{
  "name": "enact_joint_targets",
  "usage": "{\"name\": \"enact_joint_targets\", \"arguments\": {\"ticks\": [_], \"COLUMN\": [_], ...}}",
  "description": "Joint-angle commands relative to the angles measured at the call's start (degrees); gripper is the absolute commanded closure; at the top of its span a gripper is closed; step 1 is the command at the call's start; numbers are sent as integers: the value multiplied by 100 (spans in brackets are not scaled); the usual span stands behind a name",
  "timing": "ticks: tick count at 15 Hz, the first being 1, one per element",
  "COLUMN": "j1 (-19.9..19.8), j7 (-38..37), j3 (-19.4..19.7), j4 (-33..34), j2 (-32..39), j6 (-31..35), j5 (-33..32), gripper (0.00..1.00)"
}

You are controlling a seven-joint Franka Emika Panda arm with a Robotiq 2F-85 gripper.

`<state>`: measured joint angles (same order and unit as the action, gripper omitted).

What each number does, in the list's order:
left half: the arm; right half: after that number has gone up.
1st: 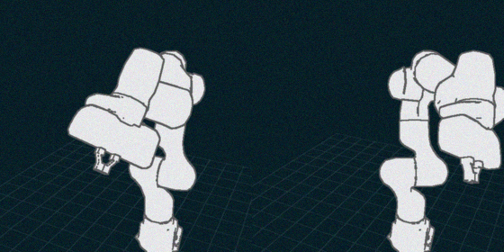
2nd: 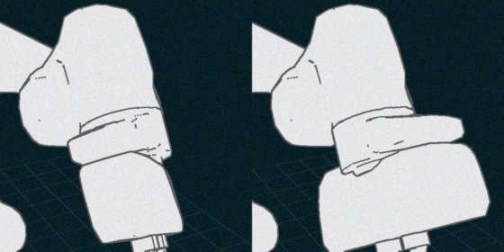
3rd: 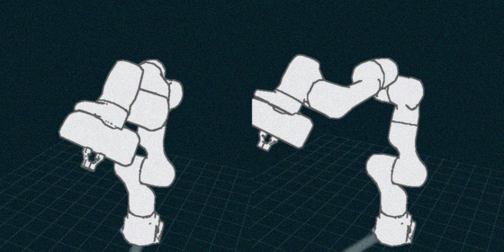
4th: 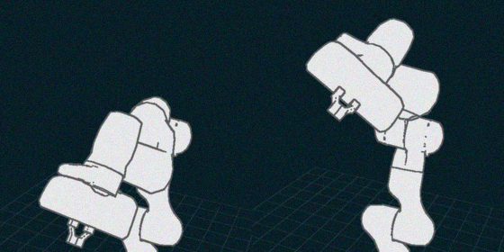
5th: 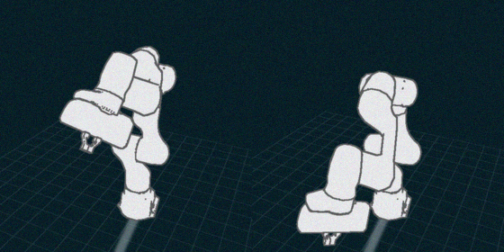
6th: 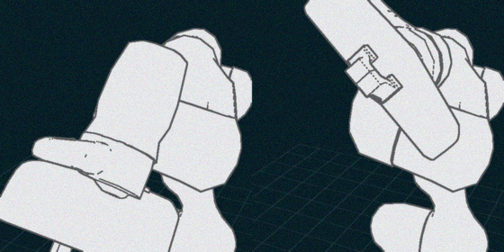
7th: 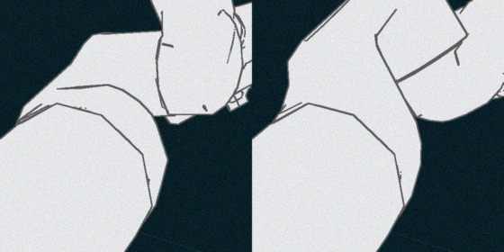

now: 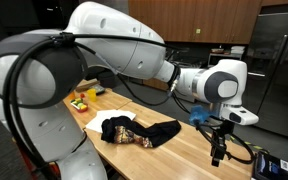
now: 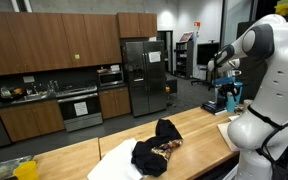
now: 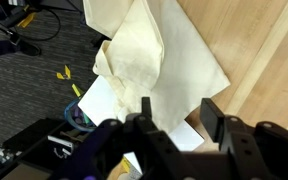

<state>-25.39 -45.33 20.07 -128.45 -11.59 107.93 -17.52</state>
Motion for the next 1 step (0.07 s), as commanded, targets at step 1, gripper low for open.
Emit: {"name": "enact_joint_targets", "arguments": {"ticks": [1], "j1": [-6], "j7": [6], "j3": [-7], "j4": [21], "j2": [9], "j6": [-18], "j5": [6], "gripper": [45]}}
